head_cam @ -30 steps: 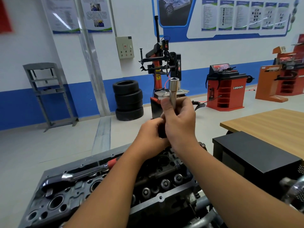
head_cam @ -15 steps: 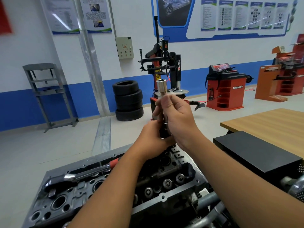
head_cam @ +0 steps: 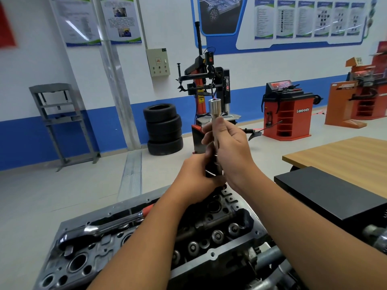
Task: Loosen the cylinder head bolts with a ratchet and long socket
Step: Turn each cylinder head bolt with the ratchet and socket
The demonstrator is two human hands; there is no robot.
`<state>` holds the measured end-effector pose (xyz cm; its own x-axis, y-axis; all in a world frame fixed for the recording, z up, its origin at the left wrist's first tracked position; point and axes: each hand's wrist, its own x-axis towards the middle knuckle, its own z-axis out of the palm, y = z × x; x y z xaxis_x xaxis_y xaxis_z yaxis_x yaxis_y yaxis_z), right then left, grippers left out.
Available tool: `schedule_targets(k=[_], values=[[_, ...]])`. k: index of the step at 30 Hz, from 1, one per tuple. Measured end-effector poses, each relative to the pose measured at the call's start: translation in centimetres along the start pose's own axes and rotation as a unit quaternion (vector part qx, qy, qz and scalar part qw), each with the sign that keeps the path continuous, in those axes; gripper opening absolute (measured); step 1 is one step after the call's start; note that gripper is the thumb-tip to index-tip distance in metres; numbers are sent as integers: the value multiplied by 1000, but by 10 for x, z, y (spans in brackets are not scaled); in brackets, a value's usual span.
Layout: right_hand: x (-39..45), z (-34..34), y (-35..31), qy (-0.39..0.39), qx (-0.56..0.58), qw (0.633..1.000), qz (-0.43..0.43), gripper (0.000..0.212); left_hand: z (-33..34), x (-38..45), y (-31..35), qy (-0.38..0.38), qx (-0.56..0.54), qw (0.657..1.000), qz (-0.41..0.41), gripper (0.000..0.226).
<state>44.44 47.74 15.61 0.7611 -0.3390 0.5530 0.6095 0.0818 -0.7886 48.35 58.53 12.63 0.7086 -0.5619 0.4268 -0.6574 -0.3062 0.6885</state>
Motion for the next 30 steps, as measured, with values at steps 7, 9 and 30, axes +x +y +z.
schedule_targets(k=[7, 9, 30], values=[[-1, 1, -1, -6, 8, 999, -43, 31, 1, 1, -2, 15, 13, 1000, 7, 25], [1, 2, 0, 1, 0, 1000, -30, 35, 0, 1, -4, -4, 14, 1000, 4, 25], [0, 6, 14, -9, -71, 995, -68, 37, 0, 4, -6, 29, 17, 998, -46, 20]])
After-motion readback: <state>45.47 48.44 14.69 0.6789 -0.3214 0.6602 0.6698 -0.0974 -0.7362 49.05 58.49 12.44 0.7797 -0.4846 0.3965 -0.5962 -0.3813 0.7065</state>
